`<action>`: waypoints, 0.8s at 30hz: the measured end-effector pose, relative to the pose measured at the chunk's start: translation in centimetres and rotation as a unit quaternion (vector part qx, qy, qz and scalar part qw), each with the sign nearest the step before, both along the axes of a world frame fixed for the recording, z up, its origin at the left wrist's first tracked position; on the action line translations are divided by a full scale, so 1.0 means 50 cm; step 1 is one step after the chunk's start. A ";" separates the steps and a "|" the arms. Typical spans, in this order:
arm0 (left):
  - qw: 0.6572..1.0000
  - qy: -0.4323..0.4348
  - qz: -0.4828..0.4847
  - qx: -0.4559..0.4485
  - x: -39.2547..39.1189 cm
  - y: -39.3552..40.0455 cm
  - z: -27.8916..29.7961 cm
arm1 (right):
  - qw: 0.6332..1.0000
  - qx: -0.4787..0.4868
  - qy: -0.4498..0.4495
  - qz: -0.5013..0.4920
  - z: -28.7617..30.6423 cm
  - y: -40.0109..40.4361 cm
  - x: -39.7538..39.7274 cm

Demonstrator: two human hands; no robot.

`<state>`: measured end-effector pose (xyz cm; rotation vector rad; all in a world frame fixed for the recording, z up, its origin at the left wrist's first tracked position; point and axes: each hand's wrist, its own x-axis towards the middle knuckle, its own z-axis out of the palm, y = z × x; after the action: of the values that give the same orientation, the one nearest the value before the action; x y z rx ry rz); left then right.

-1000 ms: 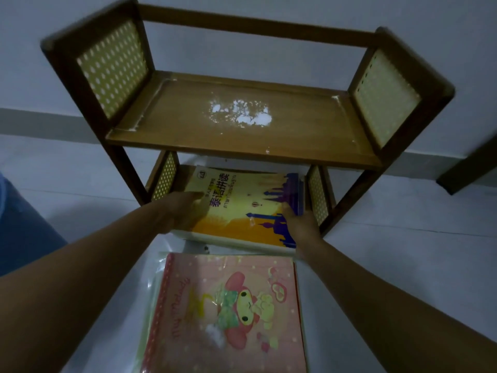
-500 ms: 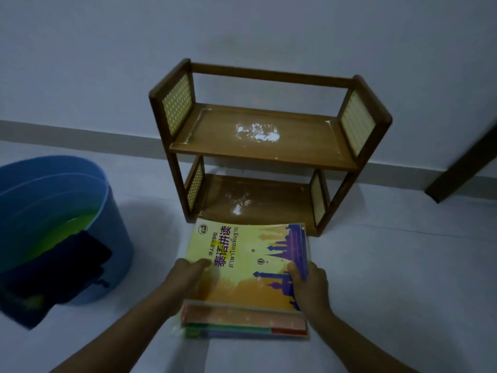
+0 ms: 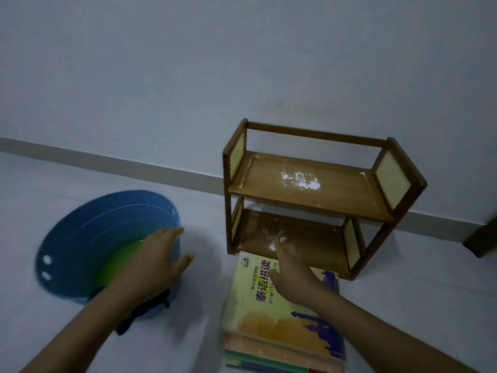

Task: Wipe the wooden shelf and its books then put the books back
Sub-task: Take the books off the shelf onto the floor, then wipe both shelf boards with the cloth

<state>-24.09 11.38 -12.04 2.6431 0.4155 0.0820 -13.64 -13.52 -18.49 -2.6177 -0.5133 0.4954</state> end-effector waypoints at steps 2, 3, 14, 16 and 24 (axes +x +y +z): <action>0.997 0.059 -0.001 0.040 -0.032 0.070 0.023 | 0.999 0.015 -0.016 0.049 0.051 0.073 -0.005; 0.991 0.124 -0.006 0.046 -0.046 0.091 0.024 | 0.997 0.026 -0.030 0.062 0.070 0.106 -0.009; 0.965 0.158 -0.100 0.183 -0.068 0.104 0.135 | 0.971 0.119 0.037 0.204 0.198 0.220 -0.063; 0.963 0.145 -0.160 0.162 -0.039 0.069 0.198 | 0.957 0.128 0.105 0.238 0.230 0.189 -0.051; 0.971 -0.073 -0.230 0.002 0.209 -0.114 0.232 | 0.903 0.387 0.185 -0.019 0.275 -0.017 0.070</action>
<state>-13.65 5.70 -0.42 2.6440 -0.2491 0.1265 -10.16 -14.38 -4.74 -1.7174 -0.4162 0.6046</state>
